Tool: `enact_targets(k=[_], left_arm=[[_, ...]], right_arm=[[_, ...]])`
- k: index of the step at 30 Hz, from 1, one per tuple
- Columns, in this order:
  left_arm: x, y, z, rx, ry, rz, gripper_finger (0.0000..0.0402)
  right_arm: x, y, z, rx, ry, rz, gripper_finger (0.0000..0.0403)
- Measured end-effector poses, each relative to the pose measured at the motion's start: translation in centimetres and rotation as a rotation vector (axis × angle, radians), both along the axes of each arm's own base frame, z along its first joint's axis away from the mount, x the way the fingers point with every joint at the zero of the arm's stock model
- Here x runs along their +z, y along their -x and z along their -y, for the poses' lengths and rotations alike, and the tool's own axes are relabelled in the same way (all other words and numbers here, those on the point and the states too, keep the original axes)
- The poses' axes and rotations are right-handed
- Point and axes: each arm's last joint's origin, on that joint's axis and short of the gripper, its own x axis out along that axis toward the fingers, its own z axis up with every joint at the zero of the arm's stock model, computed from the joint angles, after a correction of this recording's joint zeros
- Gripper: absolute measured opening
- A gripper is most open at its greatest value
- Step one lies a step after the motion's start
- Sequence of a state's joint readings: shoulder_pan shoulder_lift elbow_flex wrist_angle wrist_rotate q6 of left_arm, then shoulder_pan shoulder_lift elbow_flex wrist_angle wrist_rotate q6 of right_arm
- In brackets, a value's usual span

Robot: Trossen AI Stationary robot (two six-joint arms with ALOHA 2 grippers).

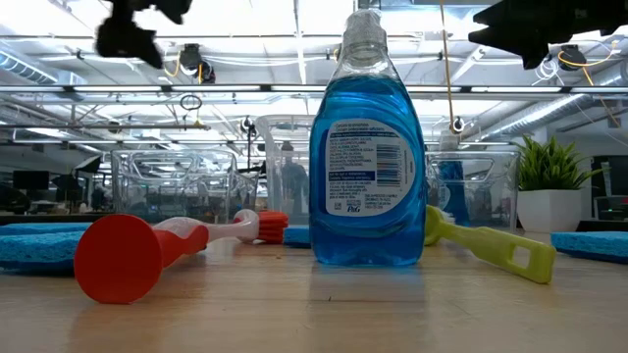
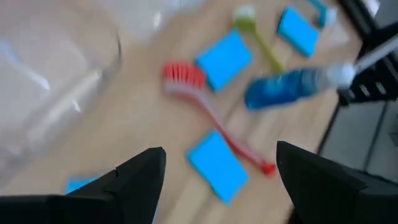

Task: Pick & Place Kitchen Sink Supplies
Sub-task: Put the dishwashing liquid into the right transparent bin

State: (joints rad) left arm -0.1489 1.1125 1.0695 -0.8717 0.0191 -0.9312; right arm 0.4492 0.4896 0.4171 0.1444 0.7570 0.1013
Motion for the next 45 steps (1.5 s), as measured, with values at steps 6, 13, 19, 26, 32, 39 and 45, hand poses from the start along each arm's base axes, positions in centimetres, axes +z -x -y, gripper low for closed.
enact_targets(k=[6, 13, 19, 26, 32, 39, 45], left_arm=[[0.2, 1.3, 1.6, 0.052, 0.14, -0.139, 0.0305], [3.4, 3.3, 2.8, 0.158, 0.132, -0.197, 0.0308], [4.2, 4.5, 3.9, 0.228, 0.17, -0.246, 0.0308], [2.9, 4.8, 5.6, 0.379, 0.262, -0.482, 0.0308], [2.1, 4.4, 6.7, 0.553, 0.318, -0.555, 0.0308], [1.6, 4.0, 7.1, 0.698, 0.339, -0.594, 0.0308], [1.6, 4.1, 6.9, 0.776, 0.333, -0.589, 0.0308]], right_arm=[[0.0, 0.0, 0.0, 0.0, 0.001, 0.0, 0.0167], [0.0, 0.0, 0.0, -0.001, 0.001, 0.0, 0.0167], [0.0, 0.0, 0.0, -0.001, 0.0, 0.0, 0.0167], [0.0, 0.0, 0.0, -0.001, 0.0, 0.0, 0.0167], [0.0, 0.0, 0.0, -0.001, 0.0, 0.0, 0.0167], [0.0, 0.0, 0.0, -0.001, 0.0, 0.001, 0.0167], [0.0, 0.0, 0.0, -0.002, 0.0, 0.001, 0.0167]])
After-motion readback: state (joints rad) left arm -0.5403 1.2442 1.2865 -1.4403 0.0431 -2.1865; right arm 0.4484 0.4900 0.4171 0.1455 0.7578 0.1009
